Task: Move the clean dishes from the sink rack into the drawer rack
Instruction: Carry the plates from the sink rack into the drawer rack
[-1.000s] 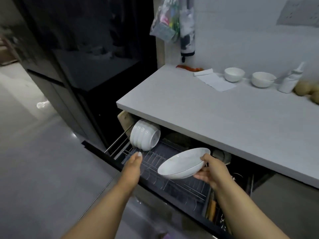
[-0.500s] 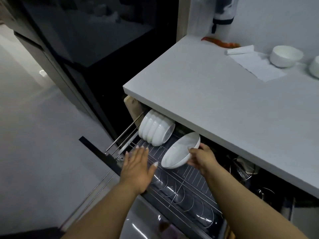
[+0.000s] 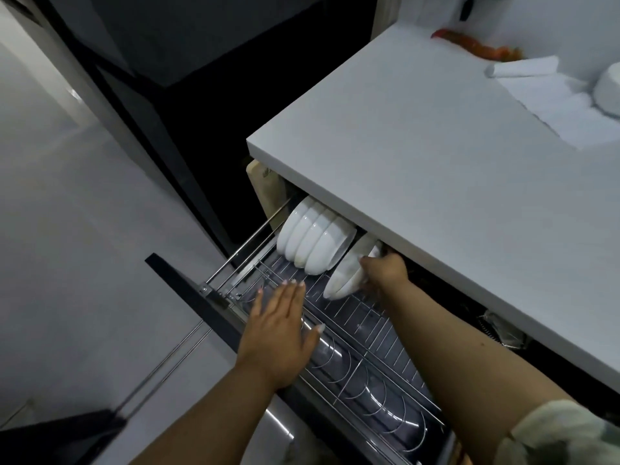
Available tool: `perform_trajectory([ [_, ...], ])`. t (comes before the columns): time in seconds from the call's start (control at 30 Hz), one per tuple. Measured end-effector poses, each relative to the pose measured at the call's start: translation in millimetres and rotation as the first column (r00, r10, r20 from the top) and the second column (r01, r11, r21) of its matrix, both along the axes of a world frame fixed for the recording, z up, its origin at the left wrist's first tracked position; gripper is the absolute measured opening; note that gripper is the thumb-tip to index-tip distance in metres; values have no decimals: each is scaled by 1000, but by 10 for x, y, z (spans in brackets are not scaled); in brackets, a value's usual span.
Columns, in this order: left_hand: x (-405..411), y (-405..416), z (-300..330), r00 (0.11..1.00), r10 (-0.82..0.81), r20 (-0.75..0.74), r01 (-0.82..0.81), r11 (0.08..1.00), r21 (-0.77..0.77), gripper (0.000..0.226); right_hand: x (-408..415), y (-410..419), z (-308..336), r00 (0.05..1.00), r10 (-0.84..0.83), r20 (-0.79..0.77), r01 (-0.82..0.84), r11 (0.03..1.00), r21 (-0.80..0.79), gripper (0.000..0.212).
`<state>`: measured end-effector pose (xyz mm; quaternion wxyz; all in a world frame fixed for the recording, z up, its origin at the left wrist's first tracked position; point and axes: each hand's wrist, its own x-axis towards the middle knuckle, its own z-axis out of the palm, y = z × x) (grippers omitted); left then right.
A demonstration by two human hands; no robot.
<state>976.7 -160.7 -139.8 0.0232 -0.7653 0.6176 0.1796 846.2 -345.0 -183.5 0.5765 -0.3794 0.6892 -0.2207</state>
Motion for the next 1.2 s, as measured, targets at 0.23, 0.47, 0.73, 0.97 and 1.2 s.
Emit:
perform_trajectory([
  [0.23, 21, -15, -43, 1000, 2, -31, -2, 1000, 4, 80, 253, -160, -74, 990, 69, -122, -72, 997, -23, 25],
  [0.47, 38, -9, -60, 999, 10, -47, -10, 1000, -5, 77, 478, -281, -67, 943, 205, -263, -217, 976, -15, 24],
  [0.73, 46, 6, -51, 997, 29, -68, -32, 999, -40, 76, 640, -466, -239, 868, 342, -359, -356, 934, 28, 42],
  [0.97, 55, 17, -79, 996, 50, -80, -55, 997, -62, 76, 623, -407, -182, 846, 358, -396, -366, 929, 57, 64],
  [1.2, 33, 16, -67, 990, 91, -108, -102, 990, -100, 69, 265, 172, -210, 915, 319, -245, -304, 948, 98, 60],
])
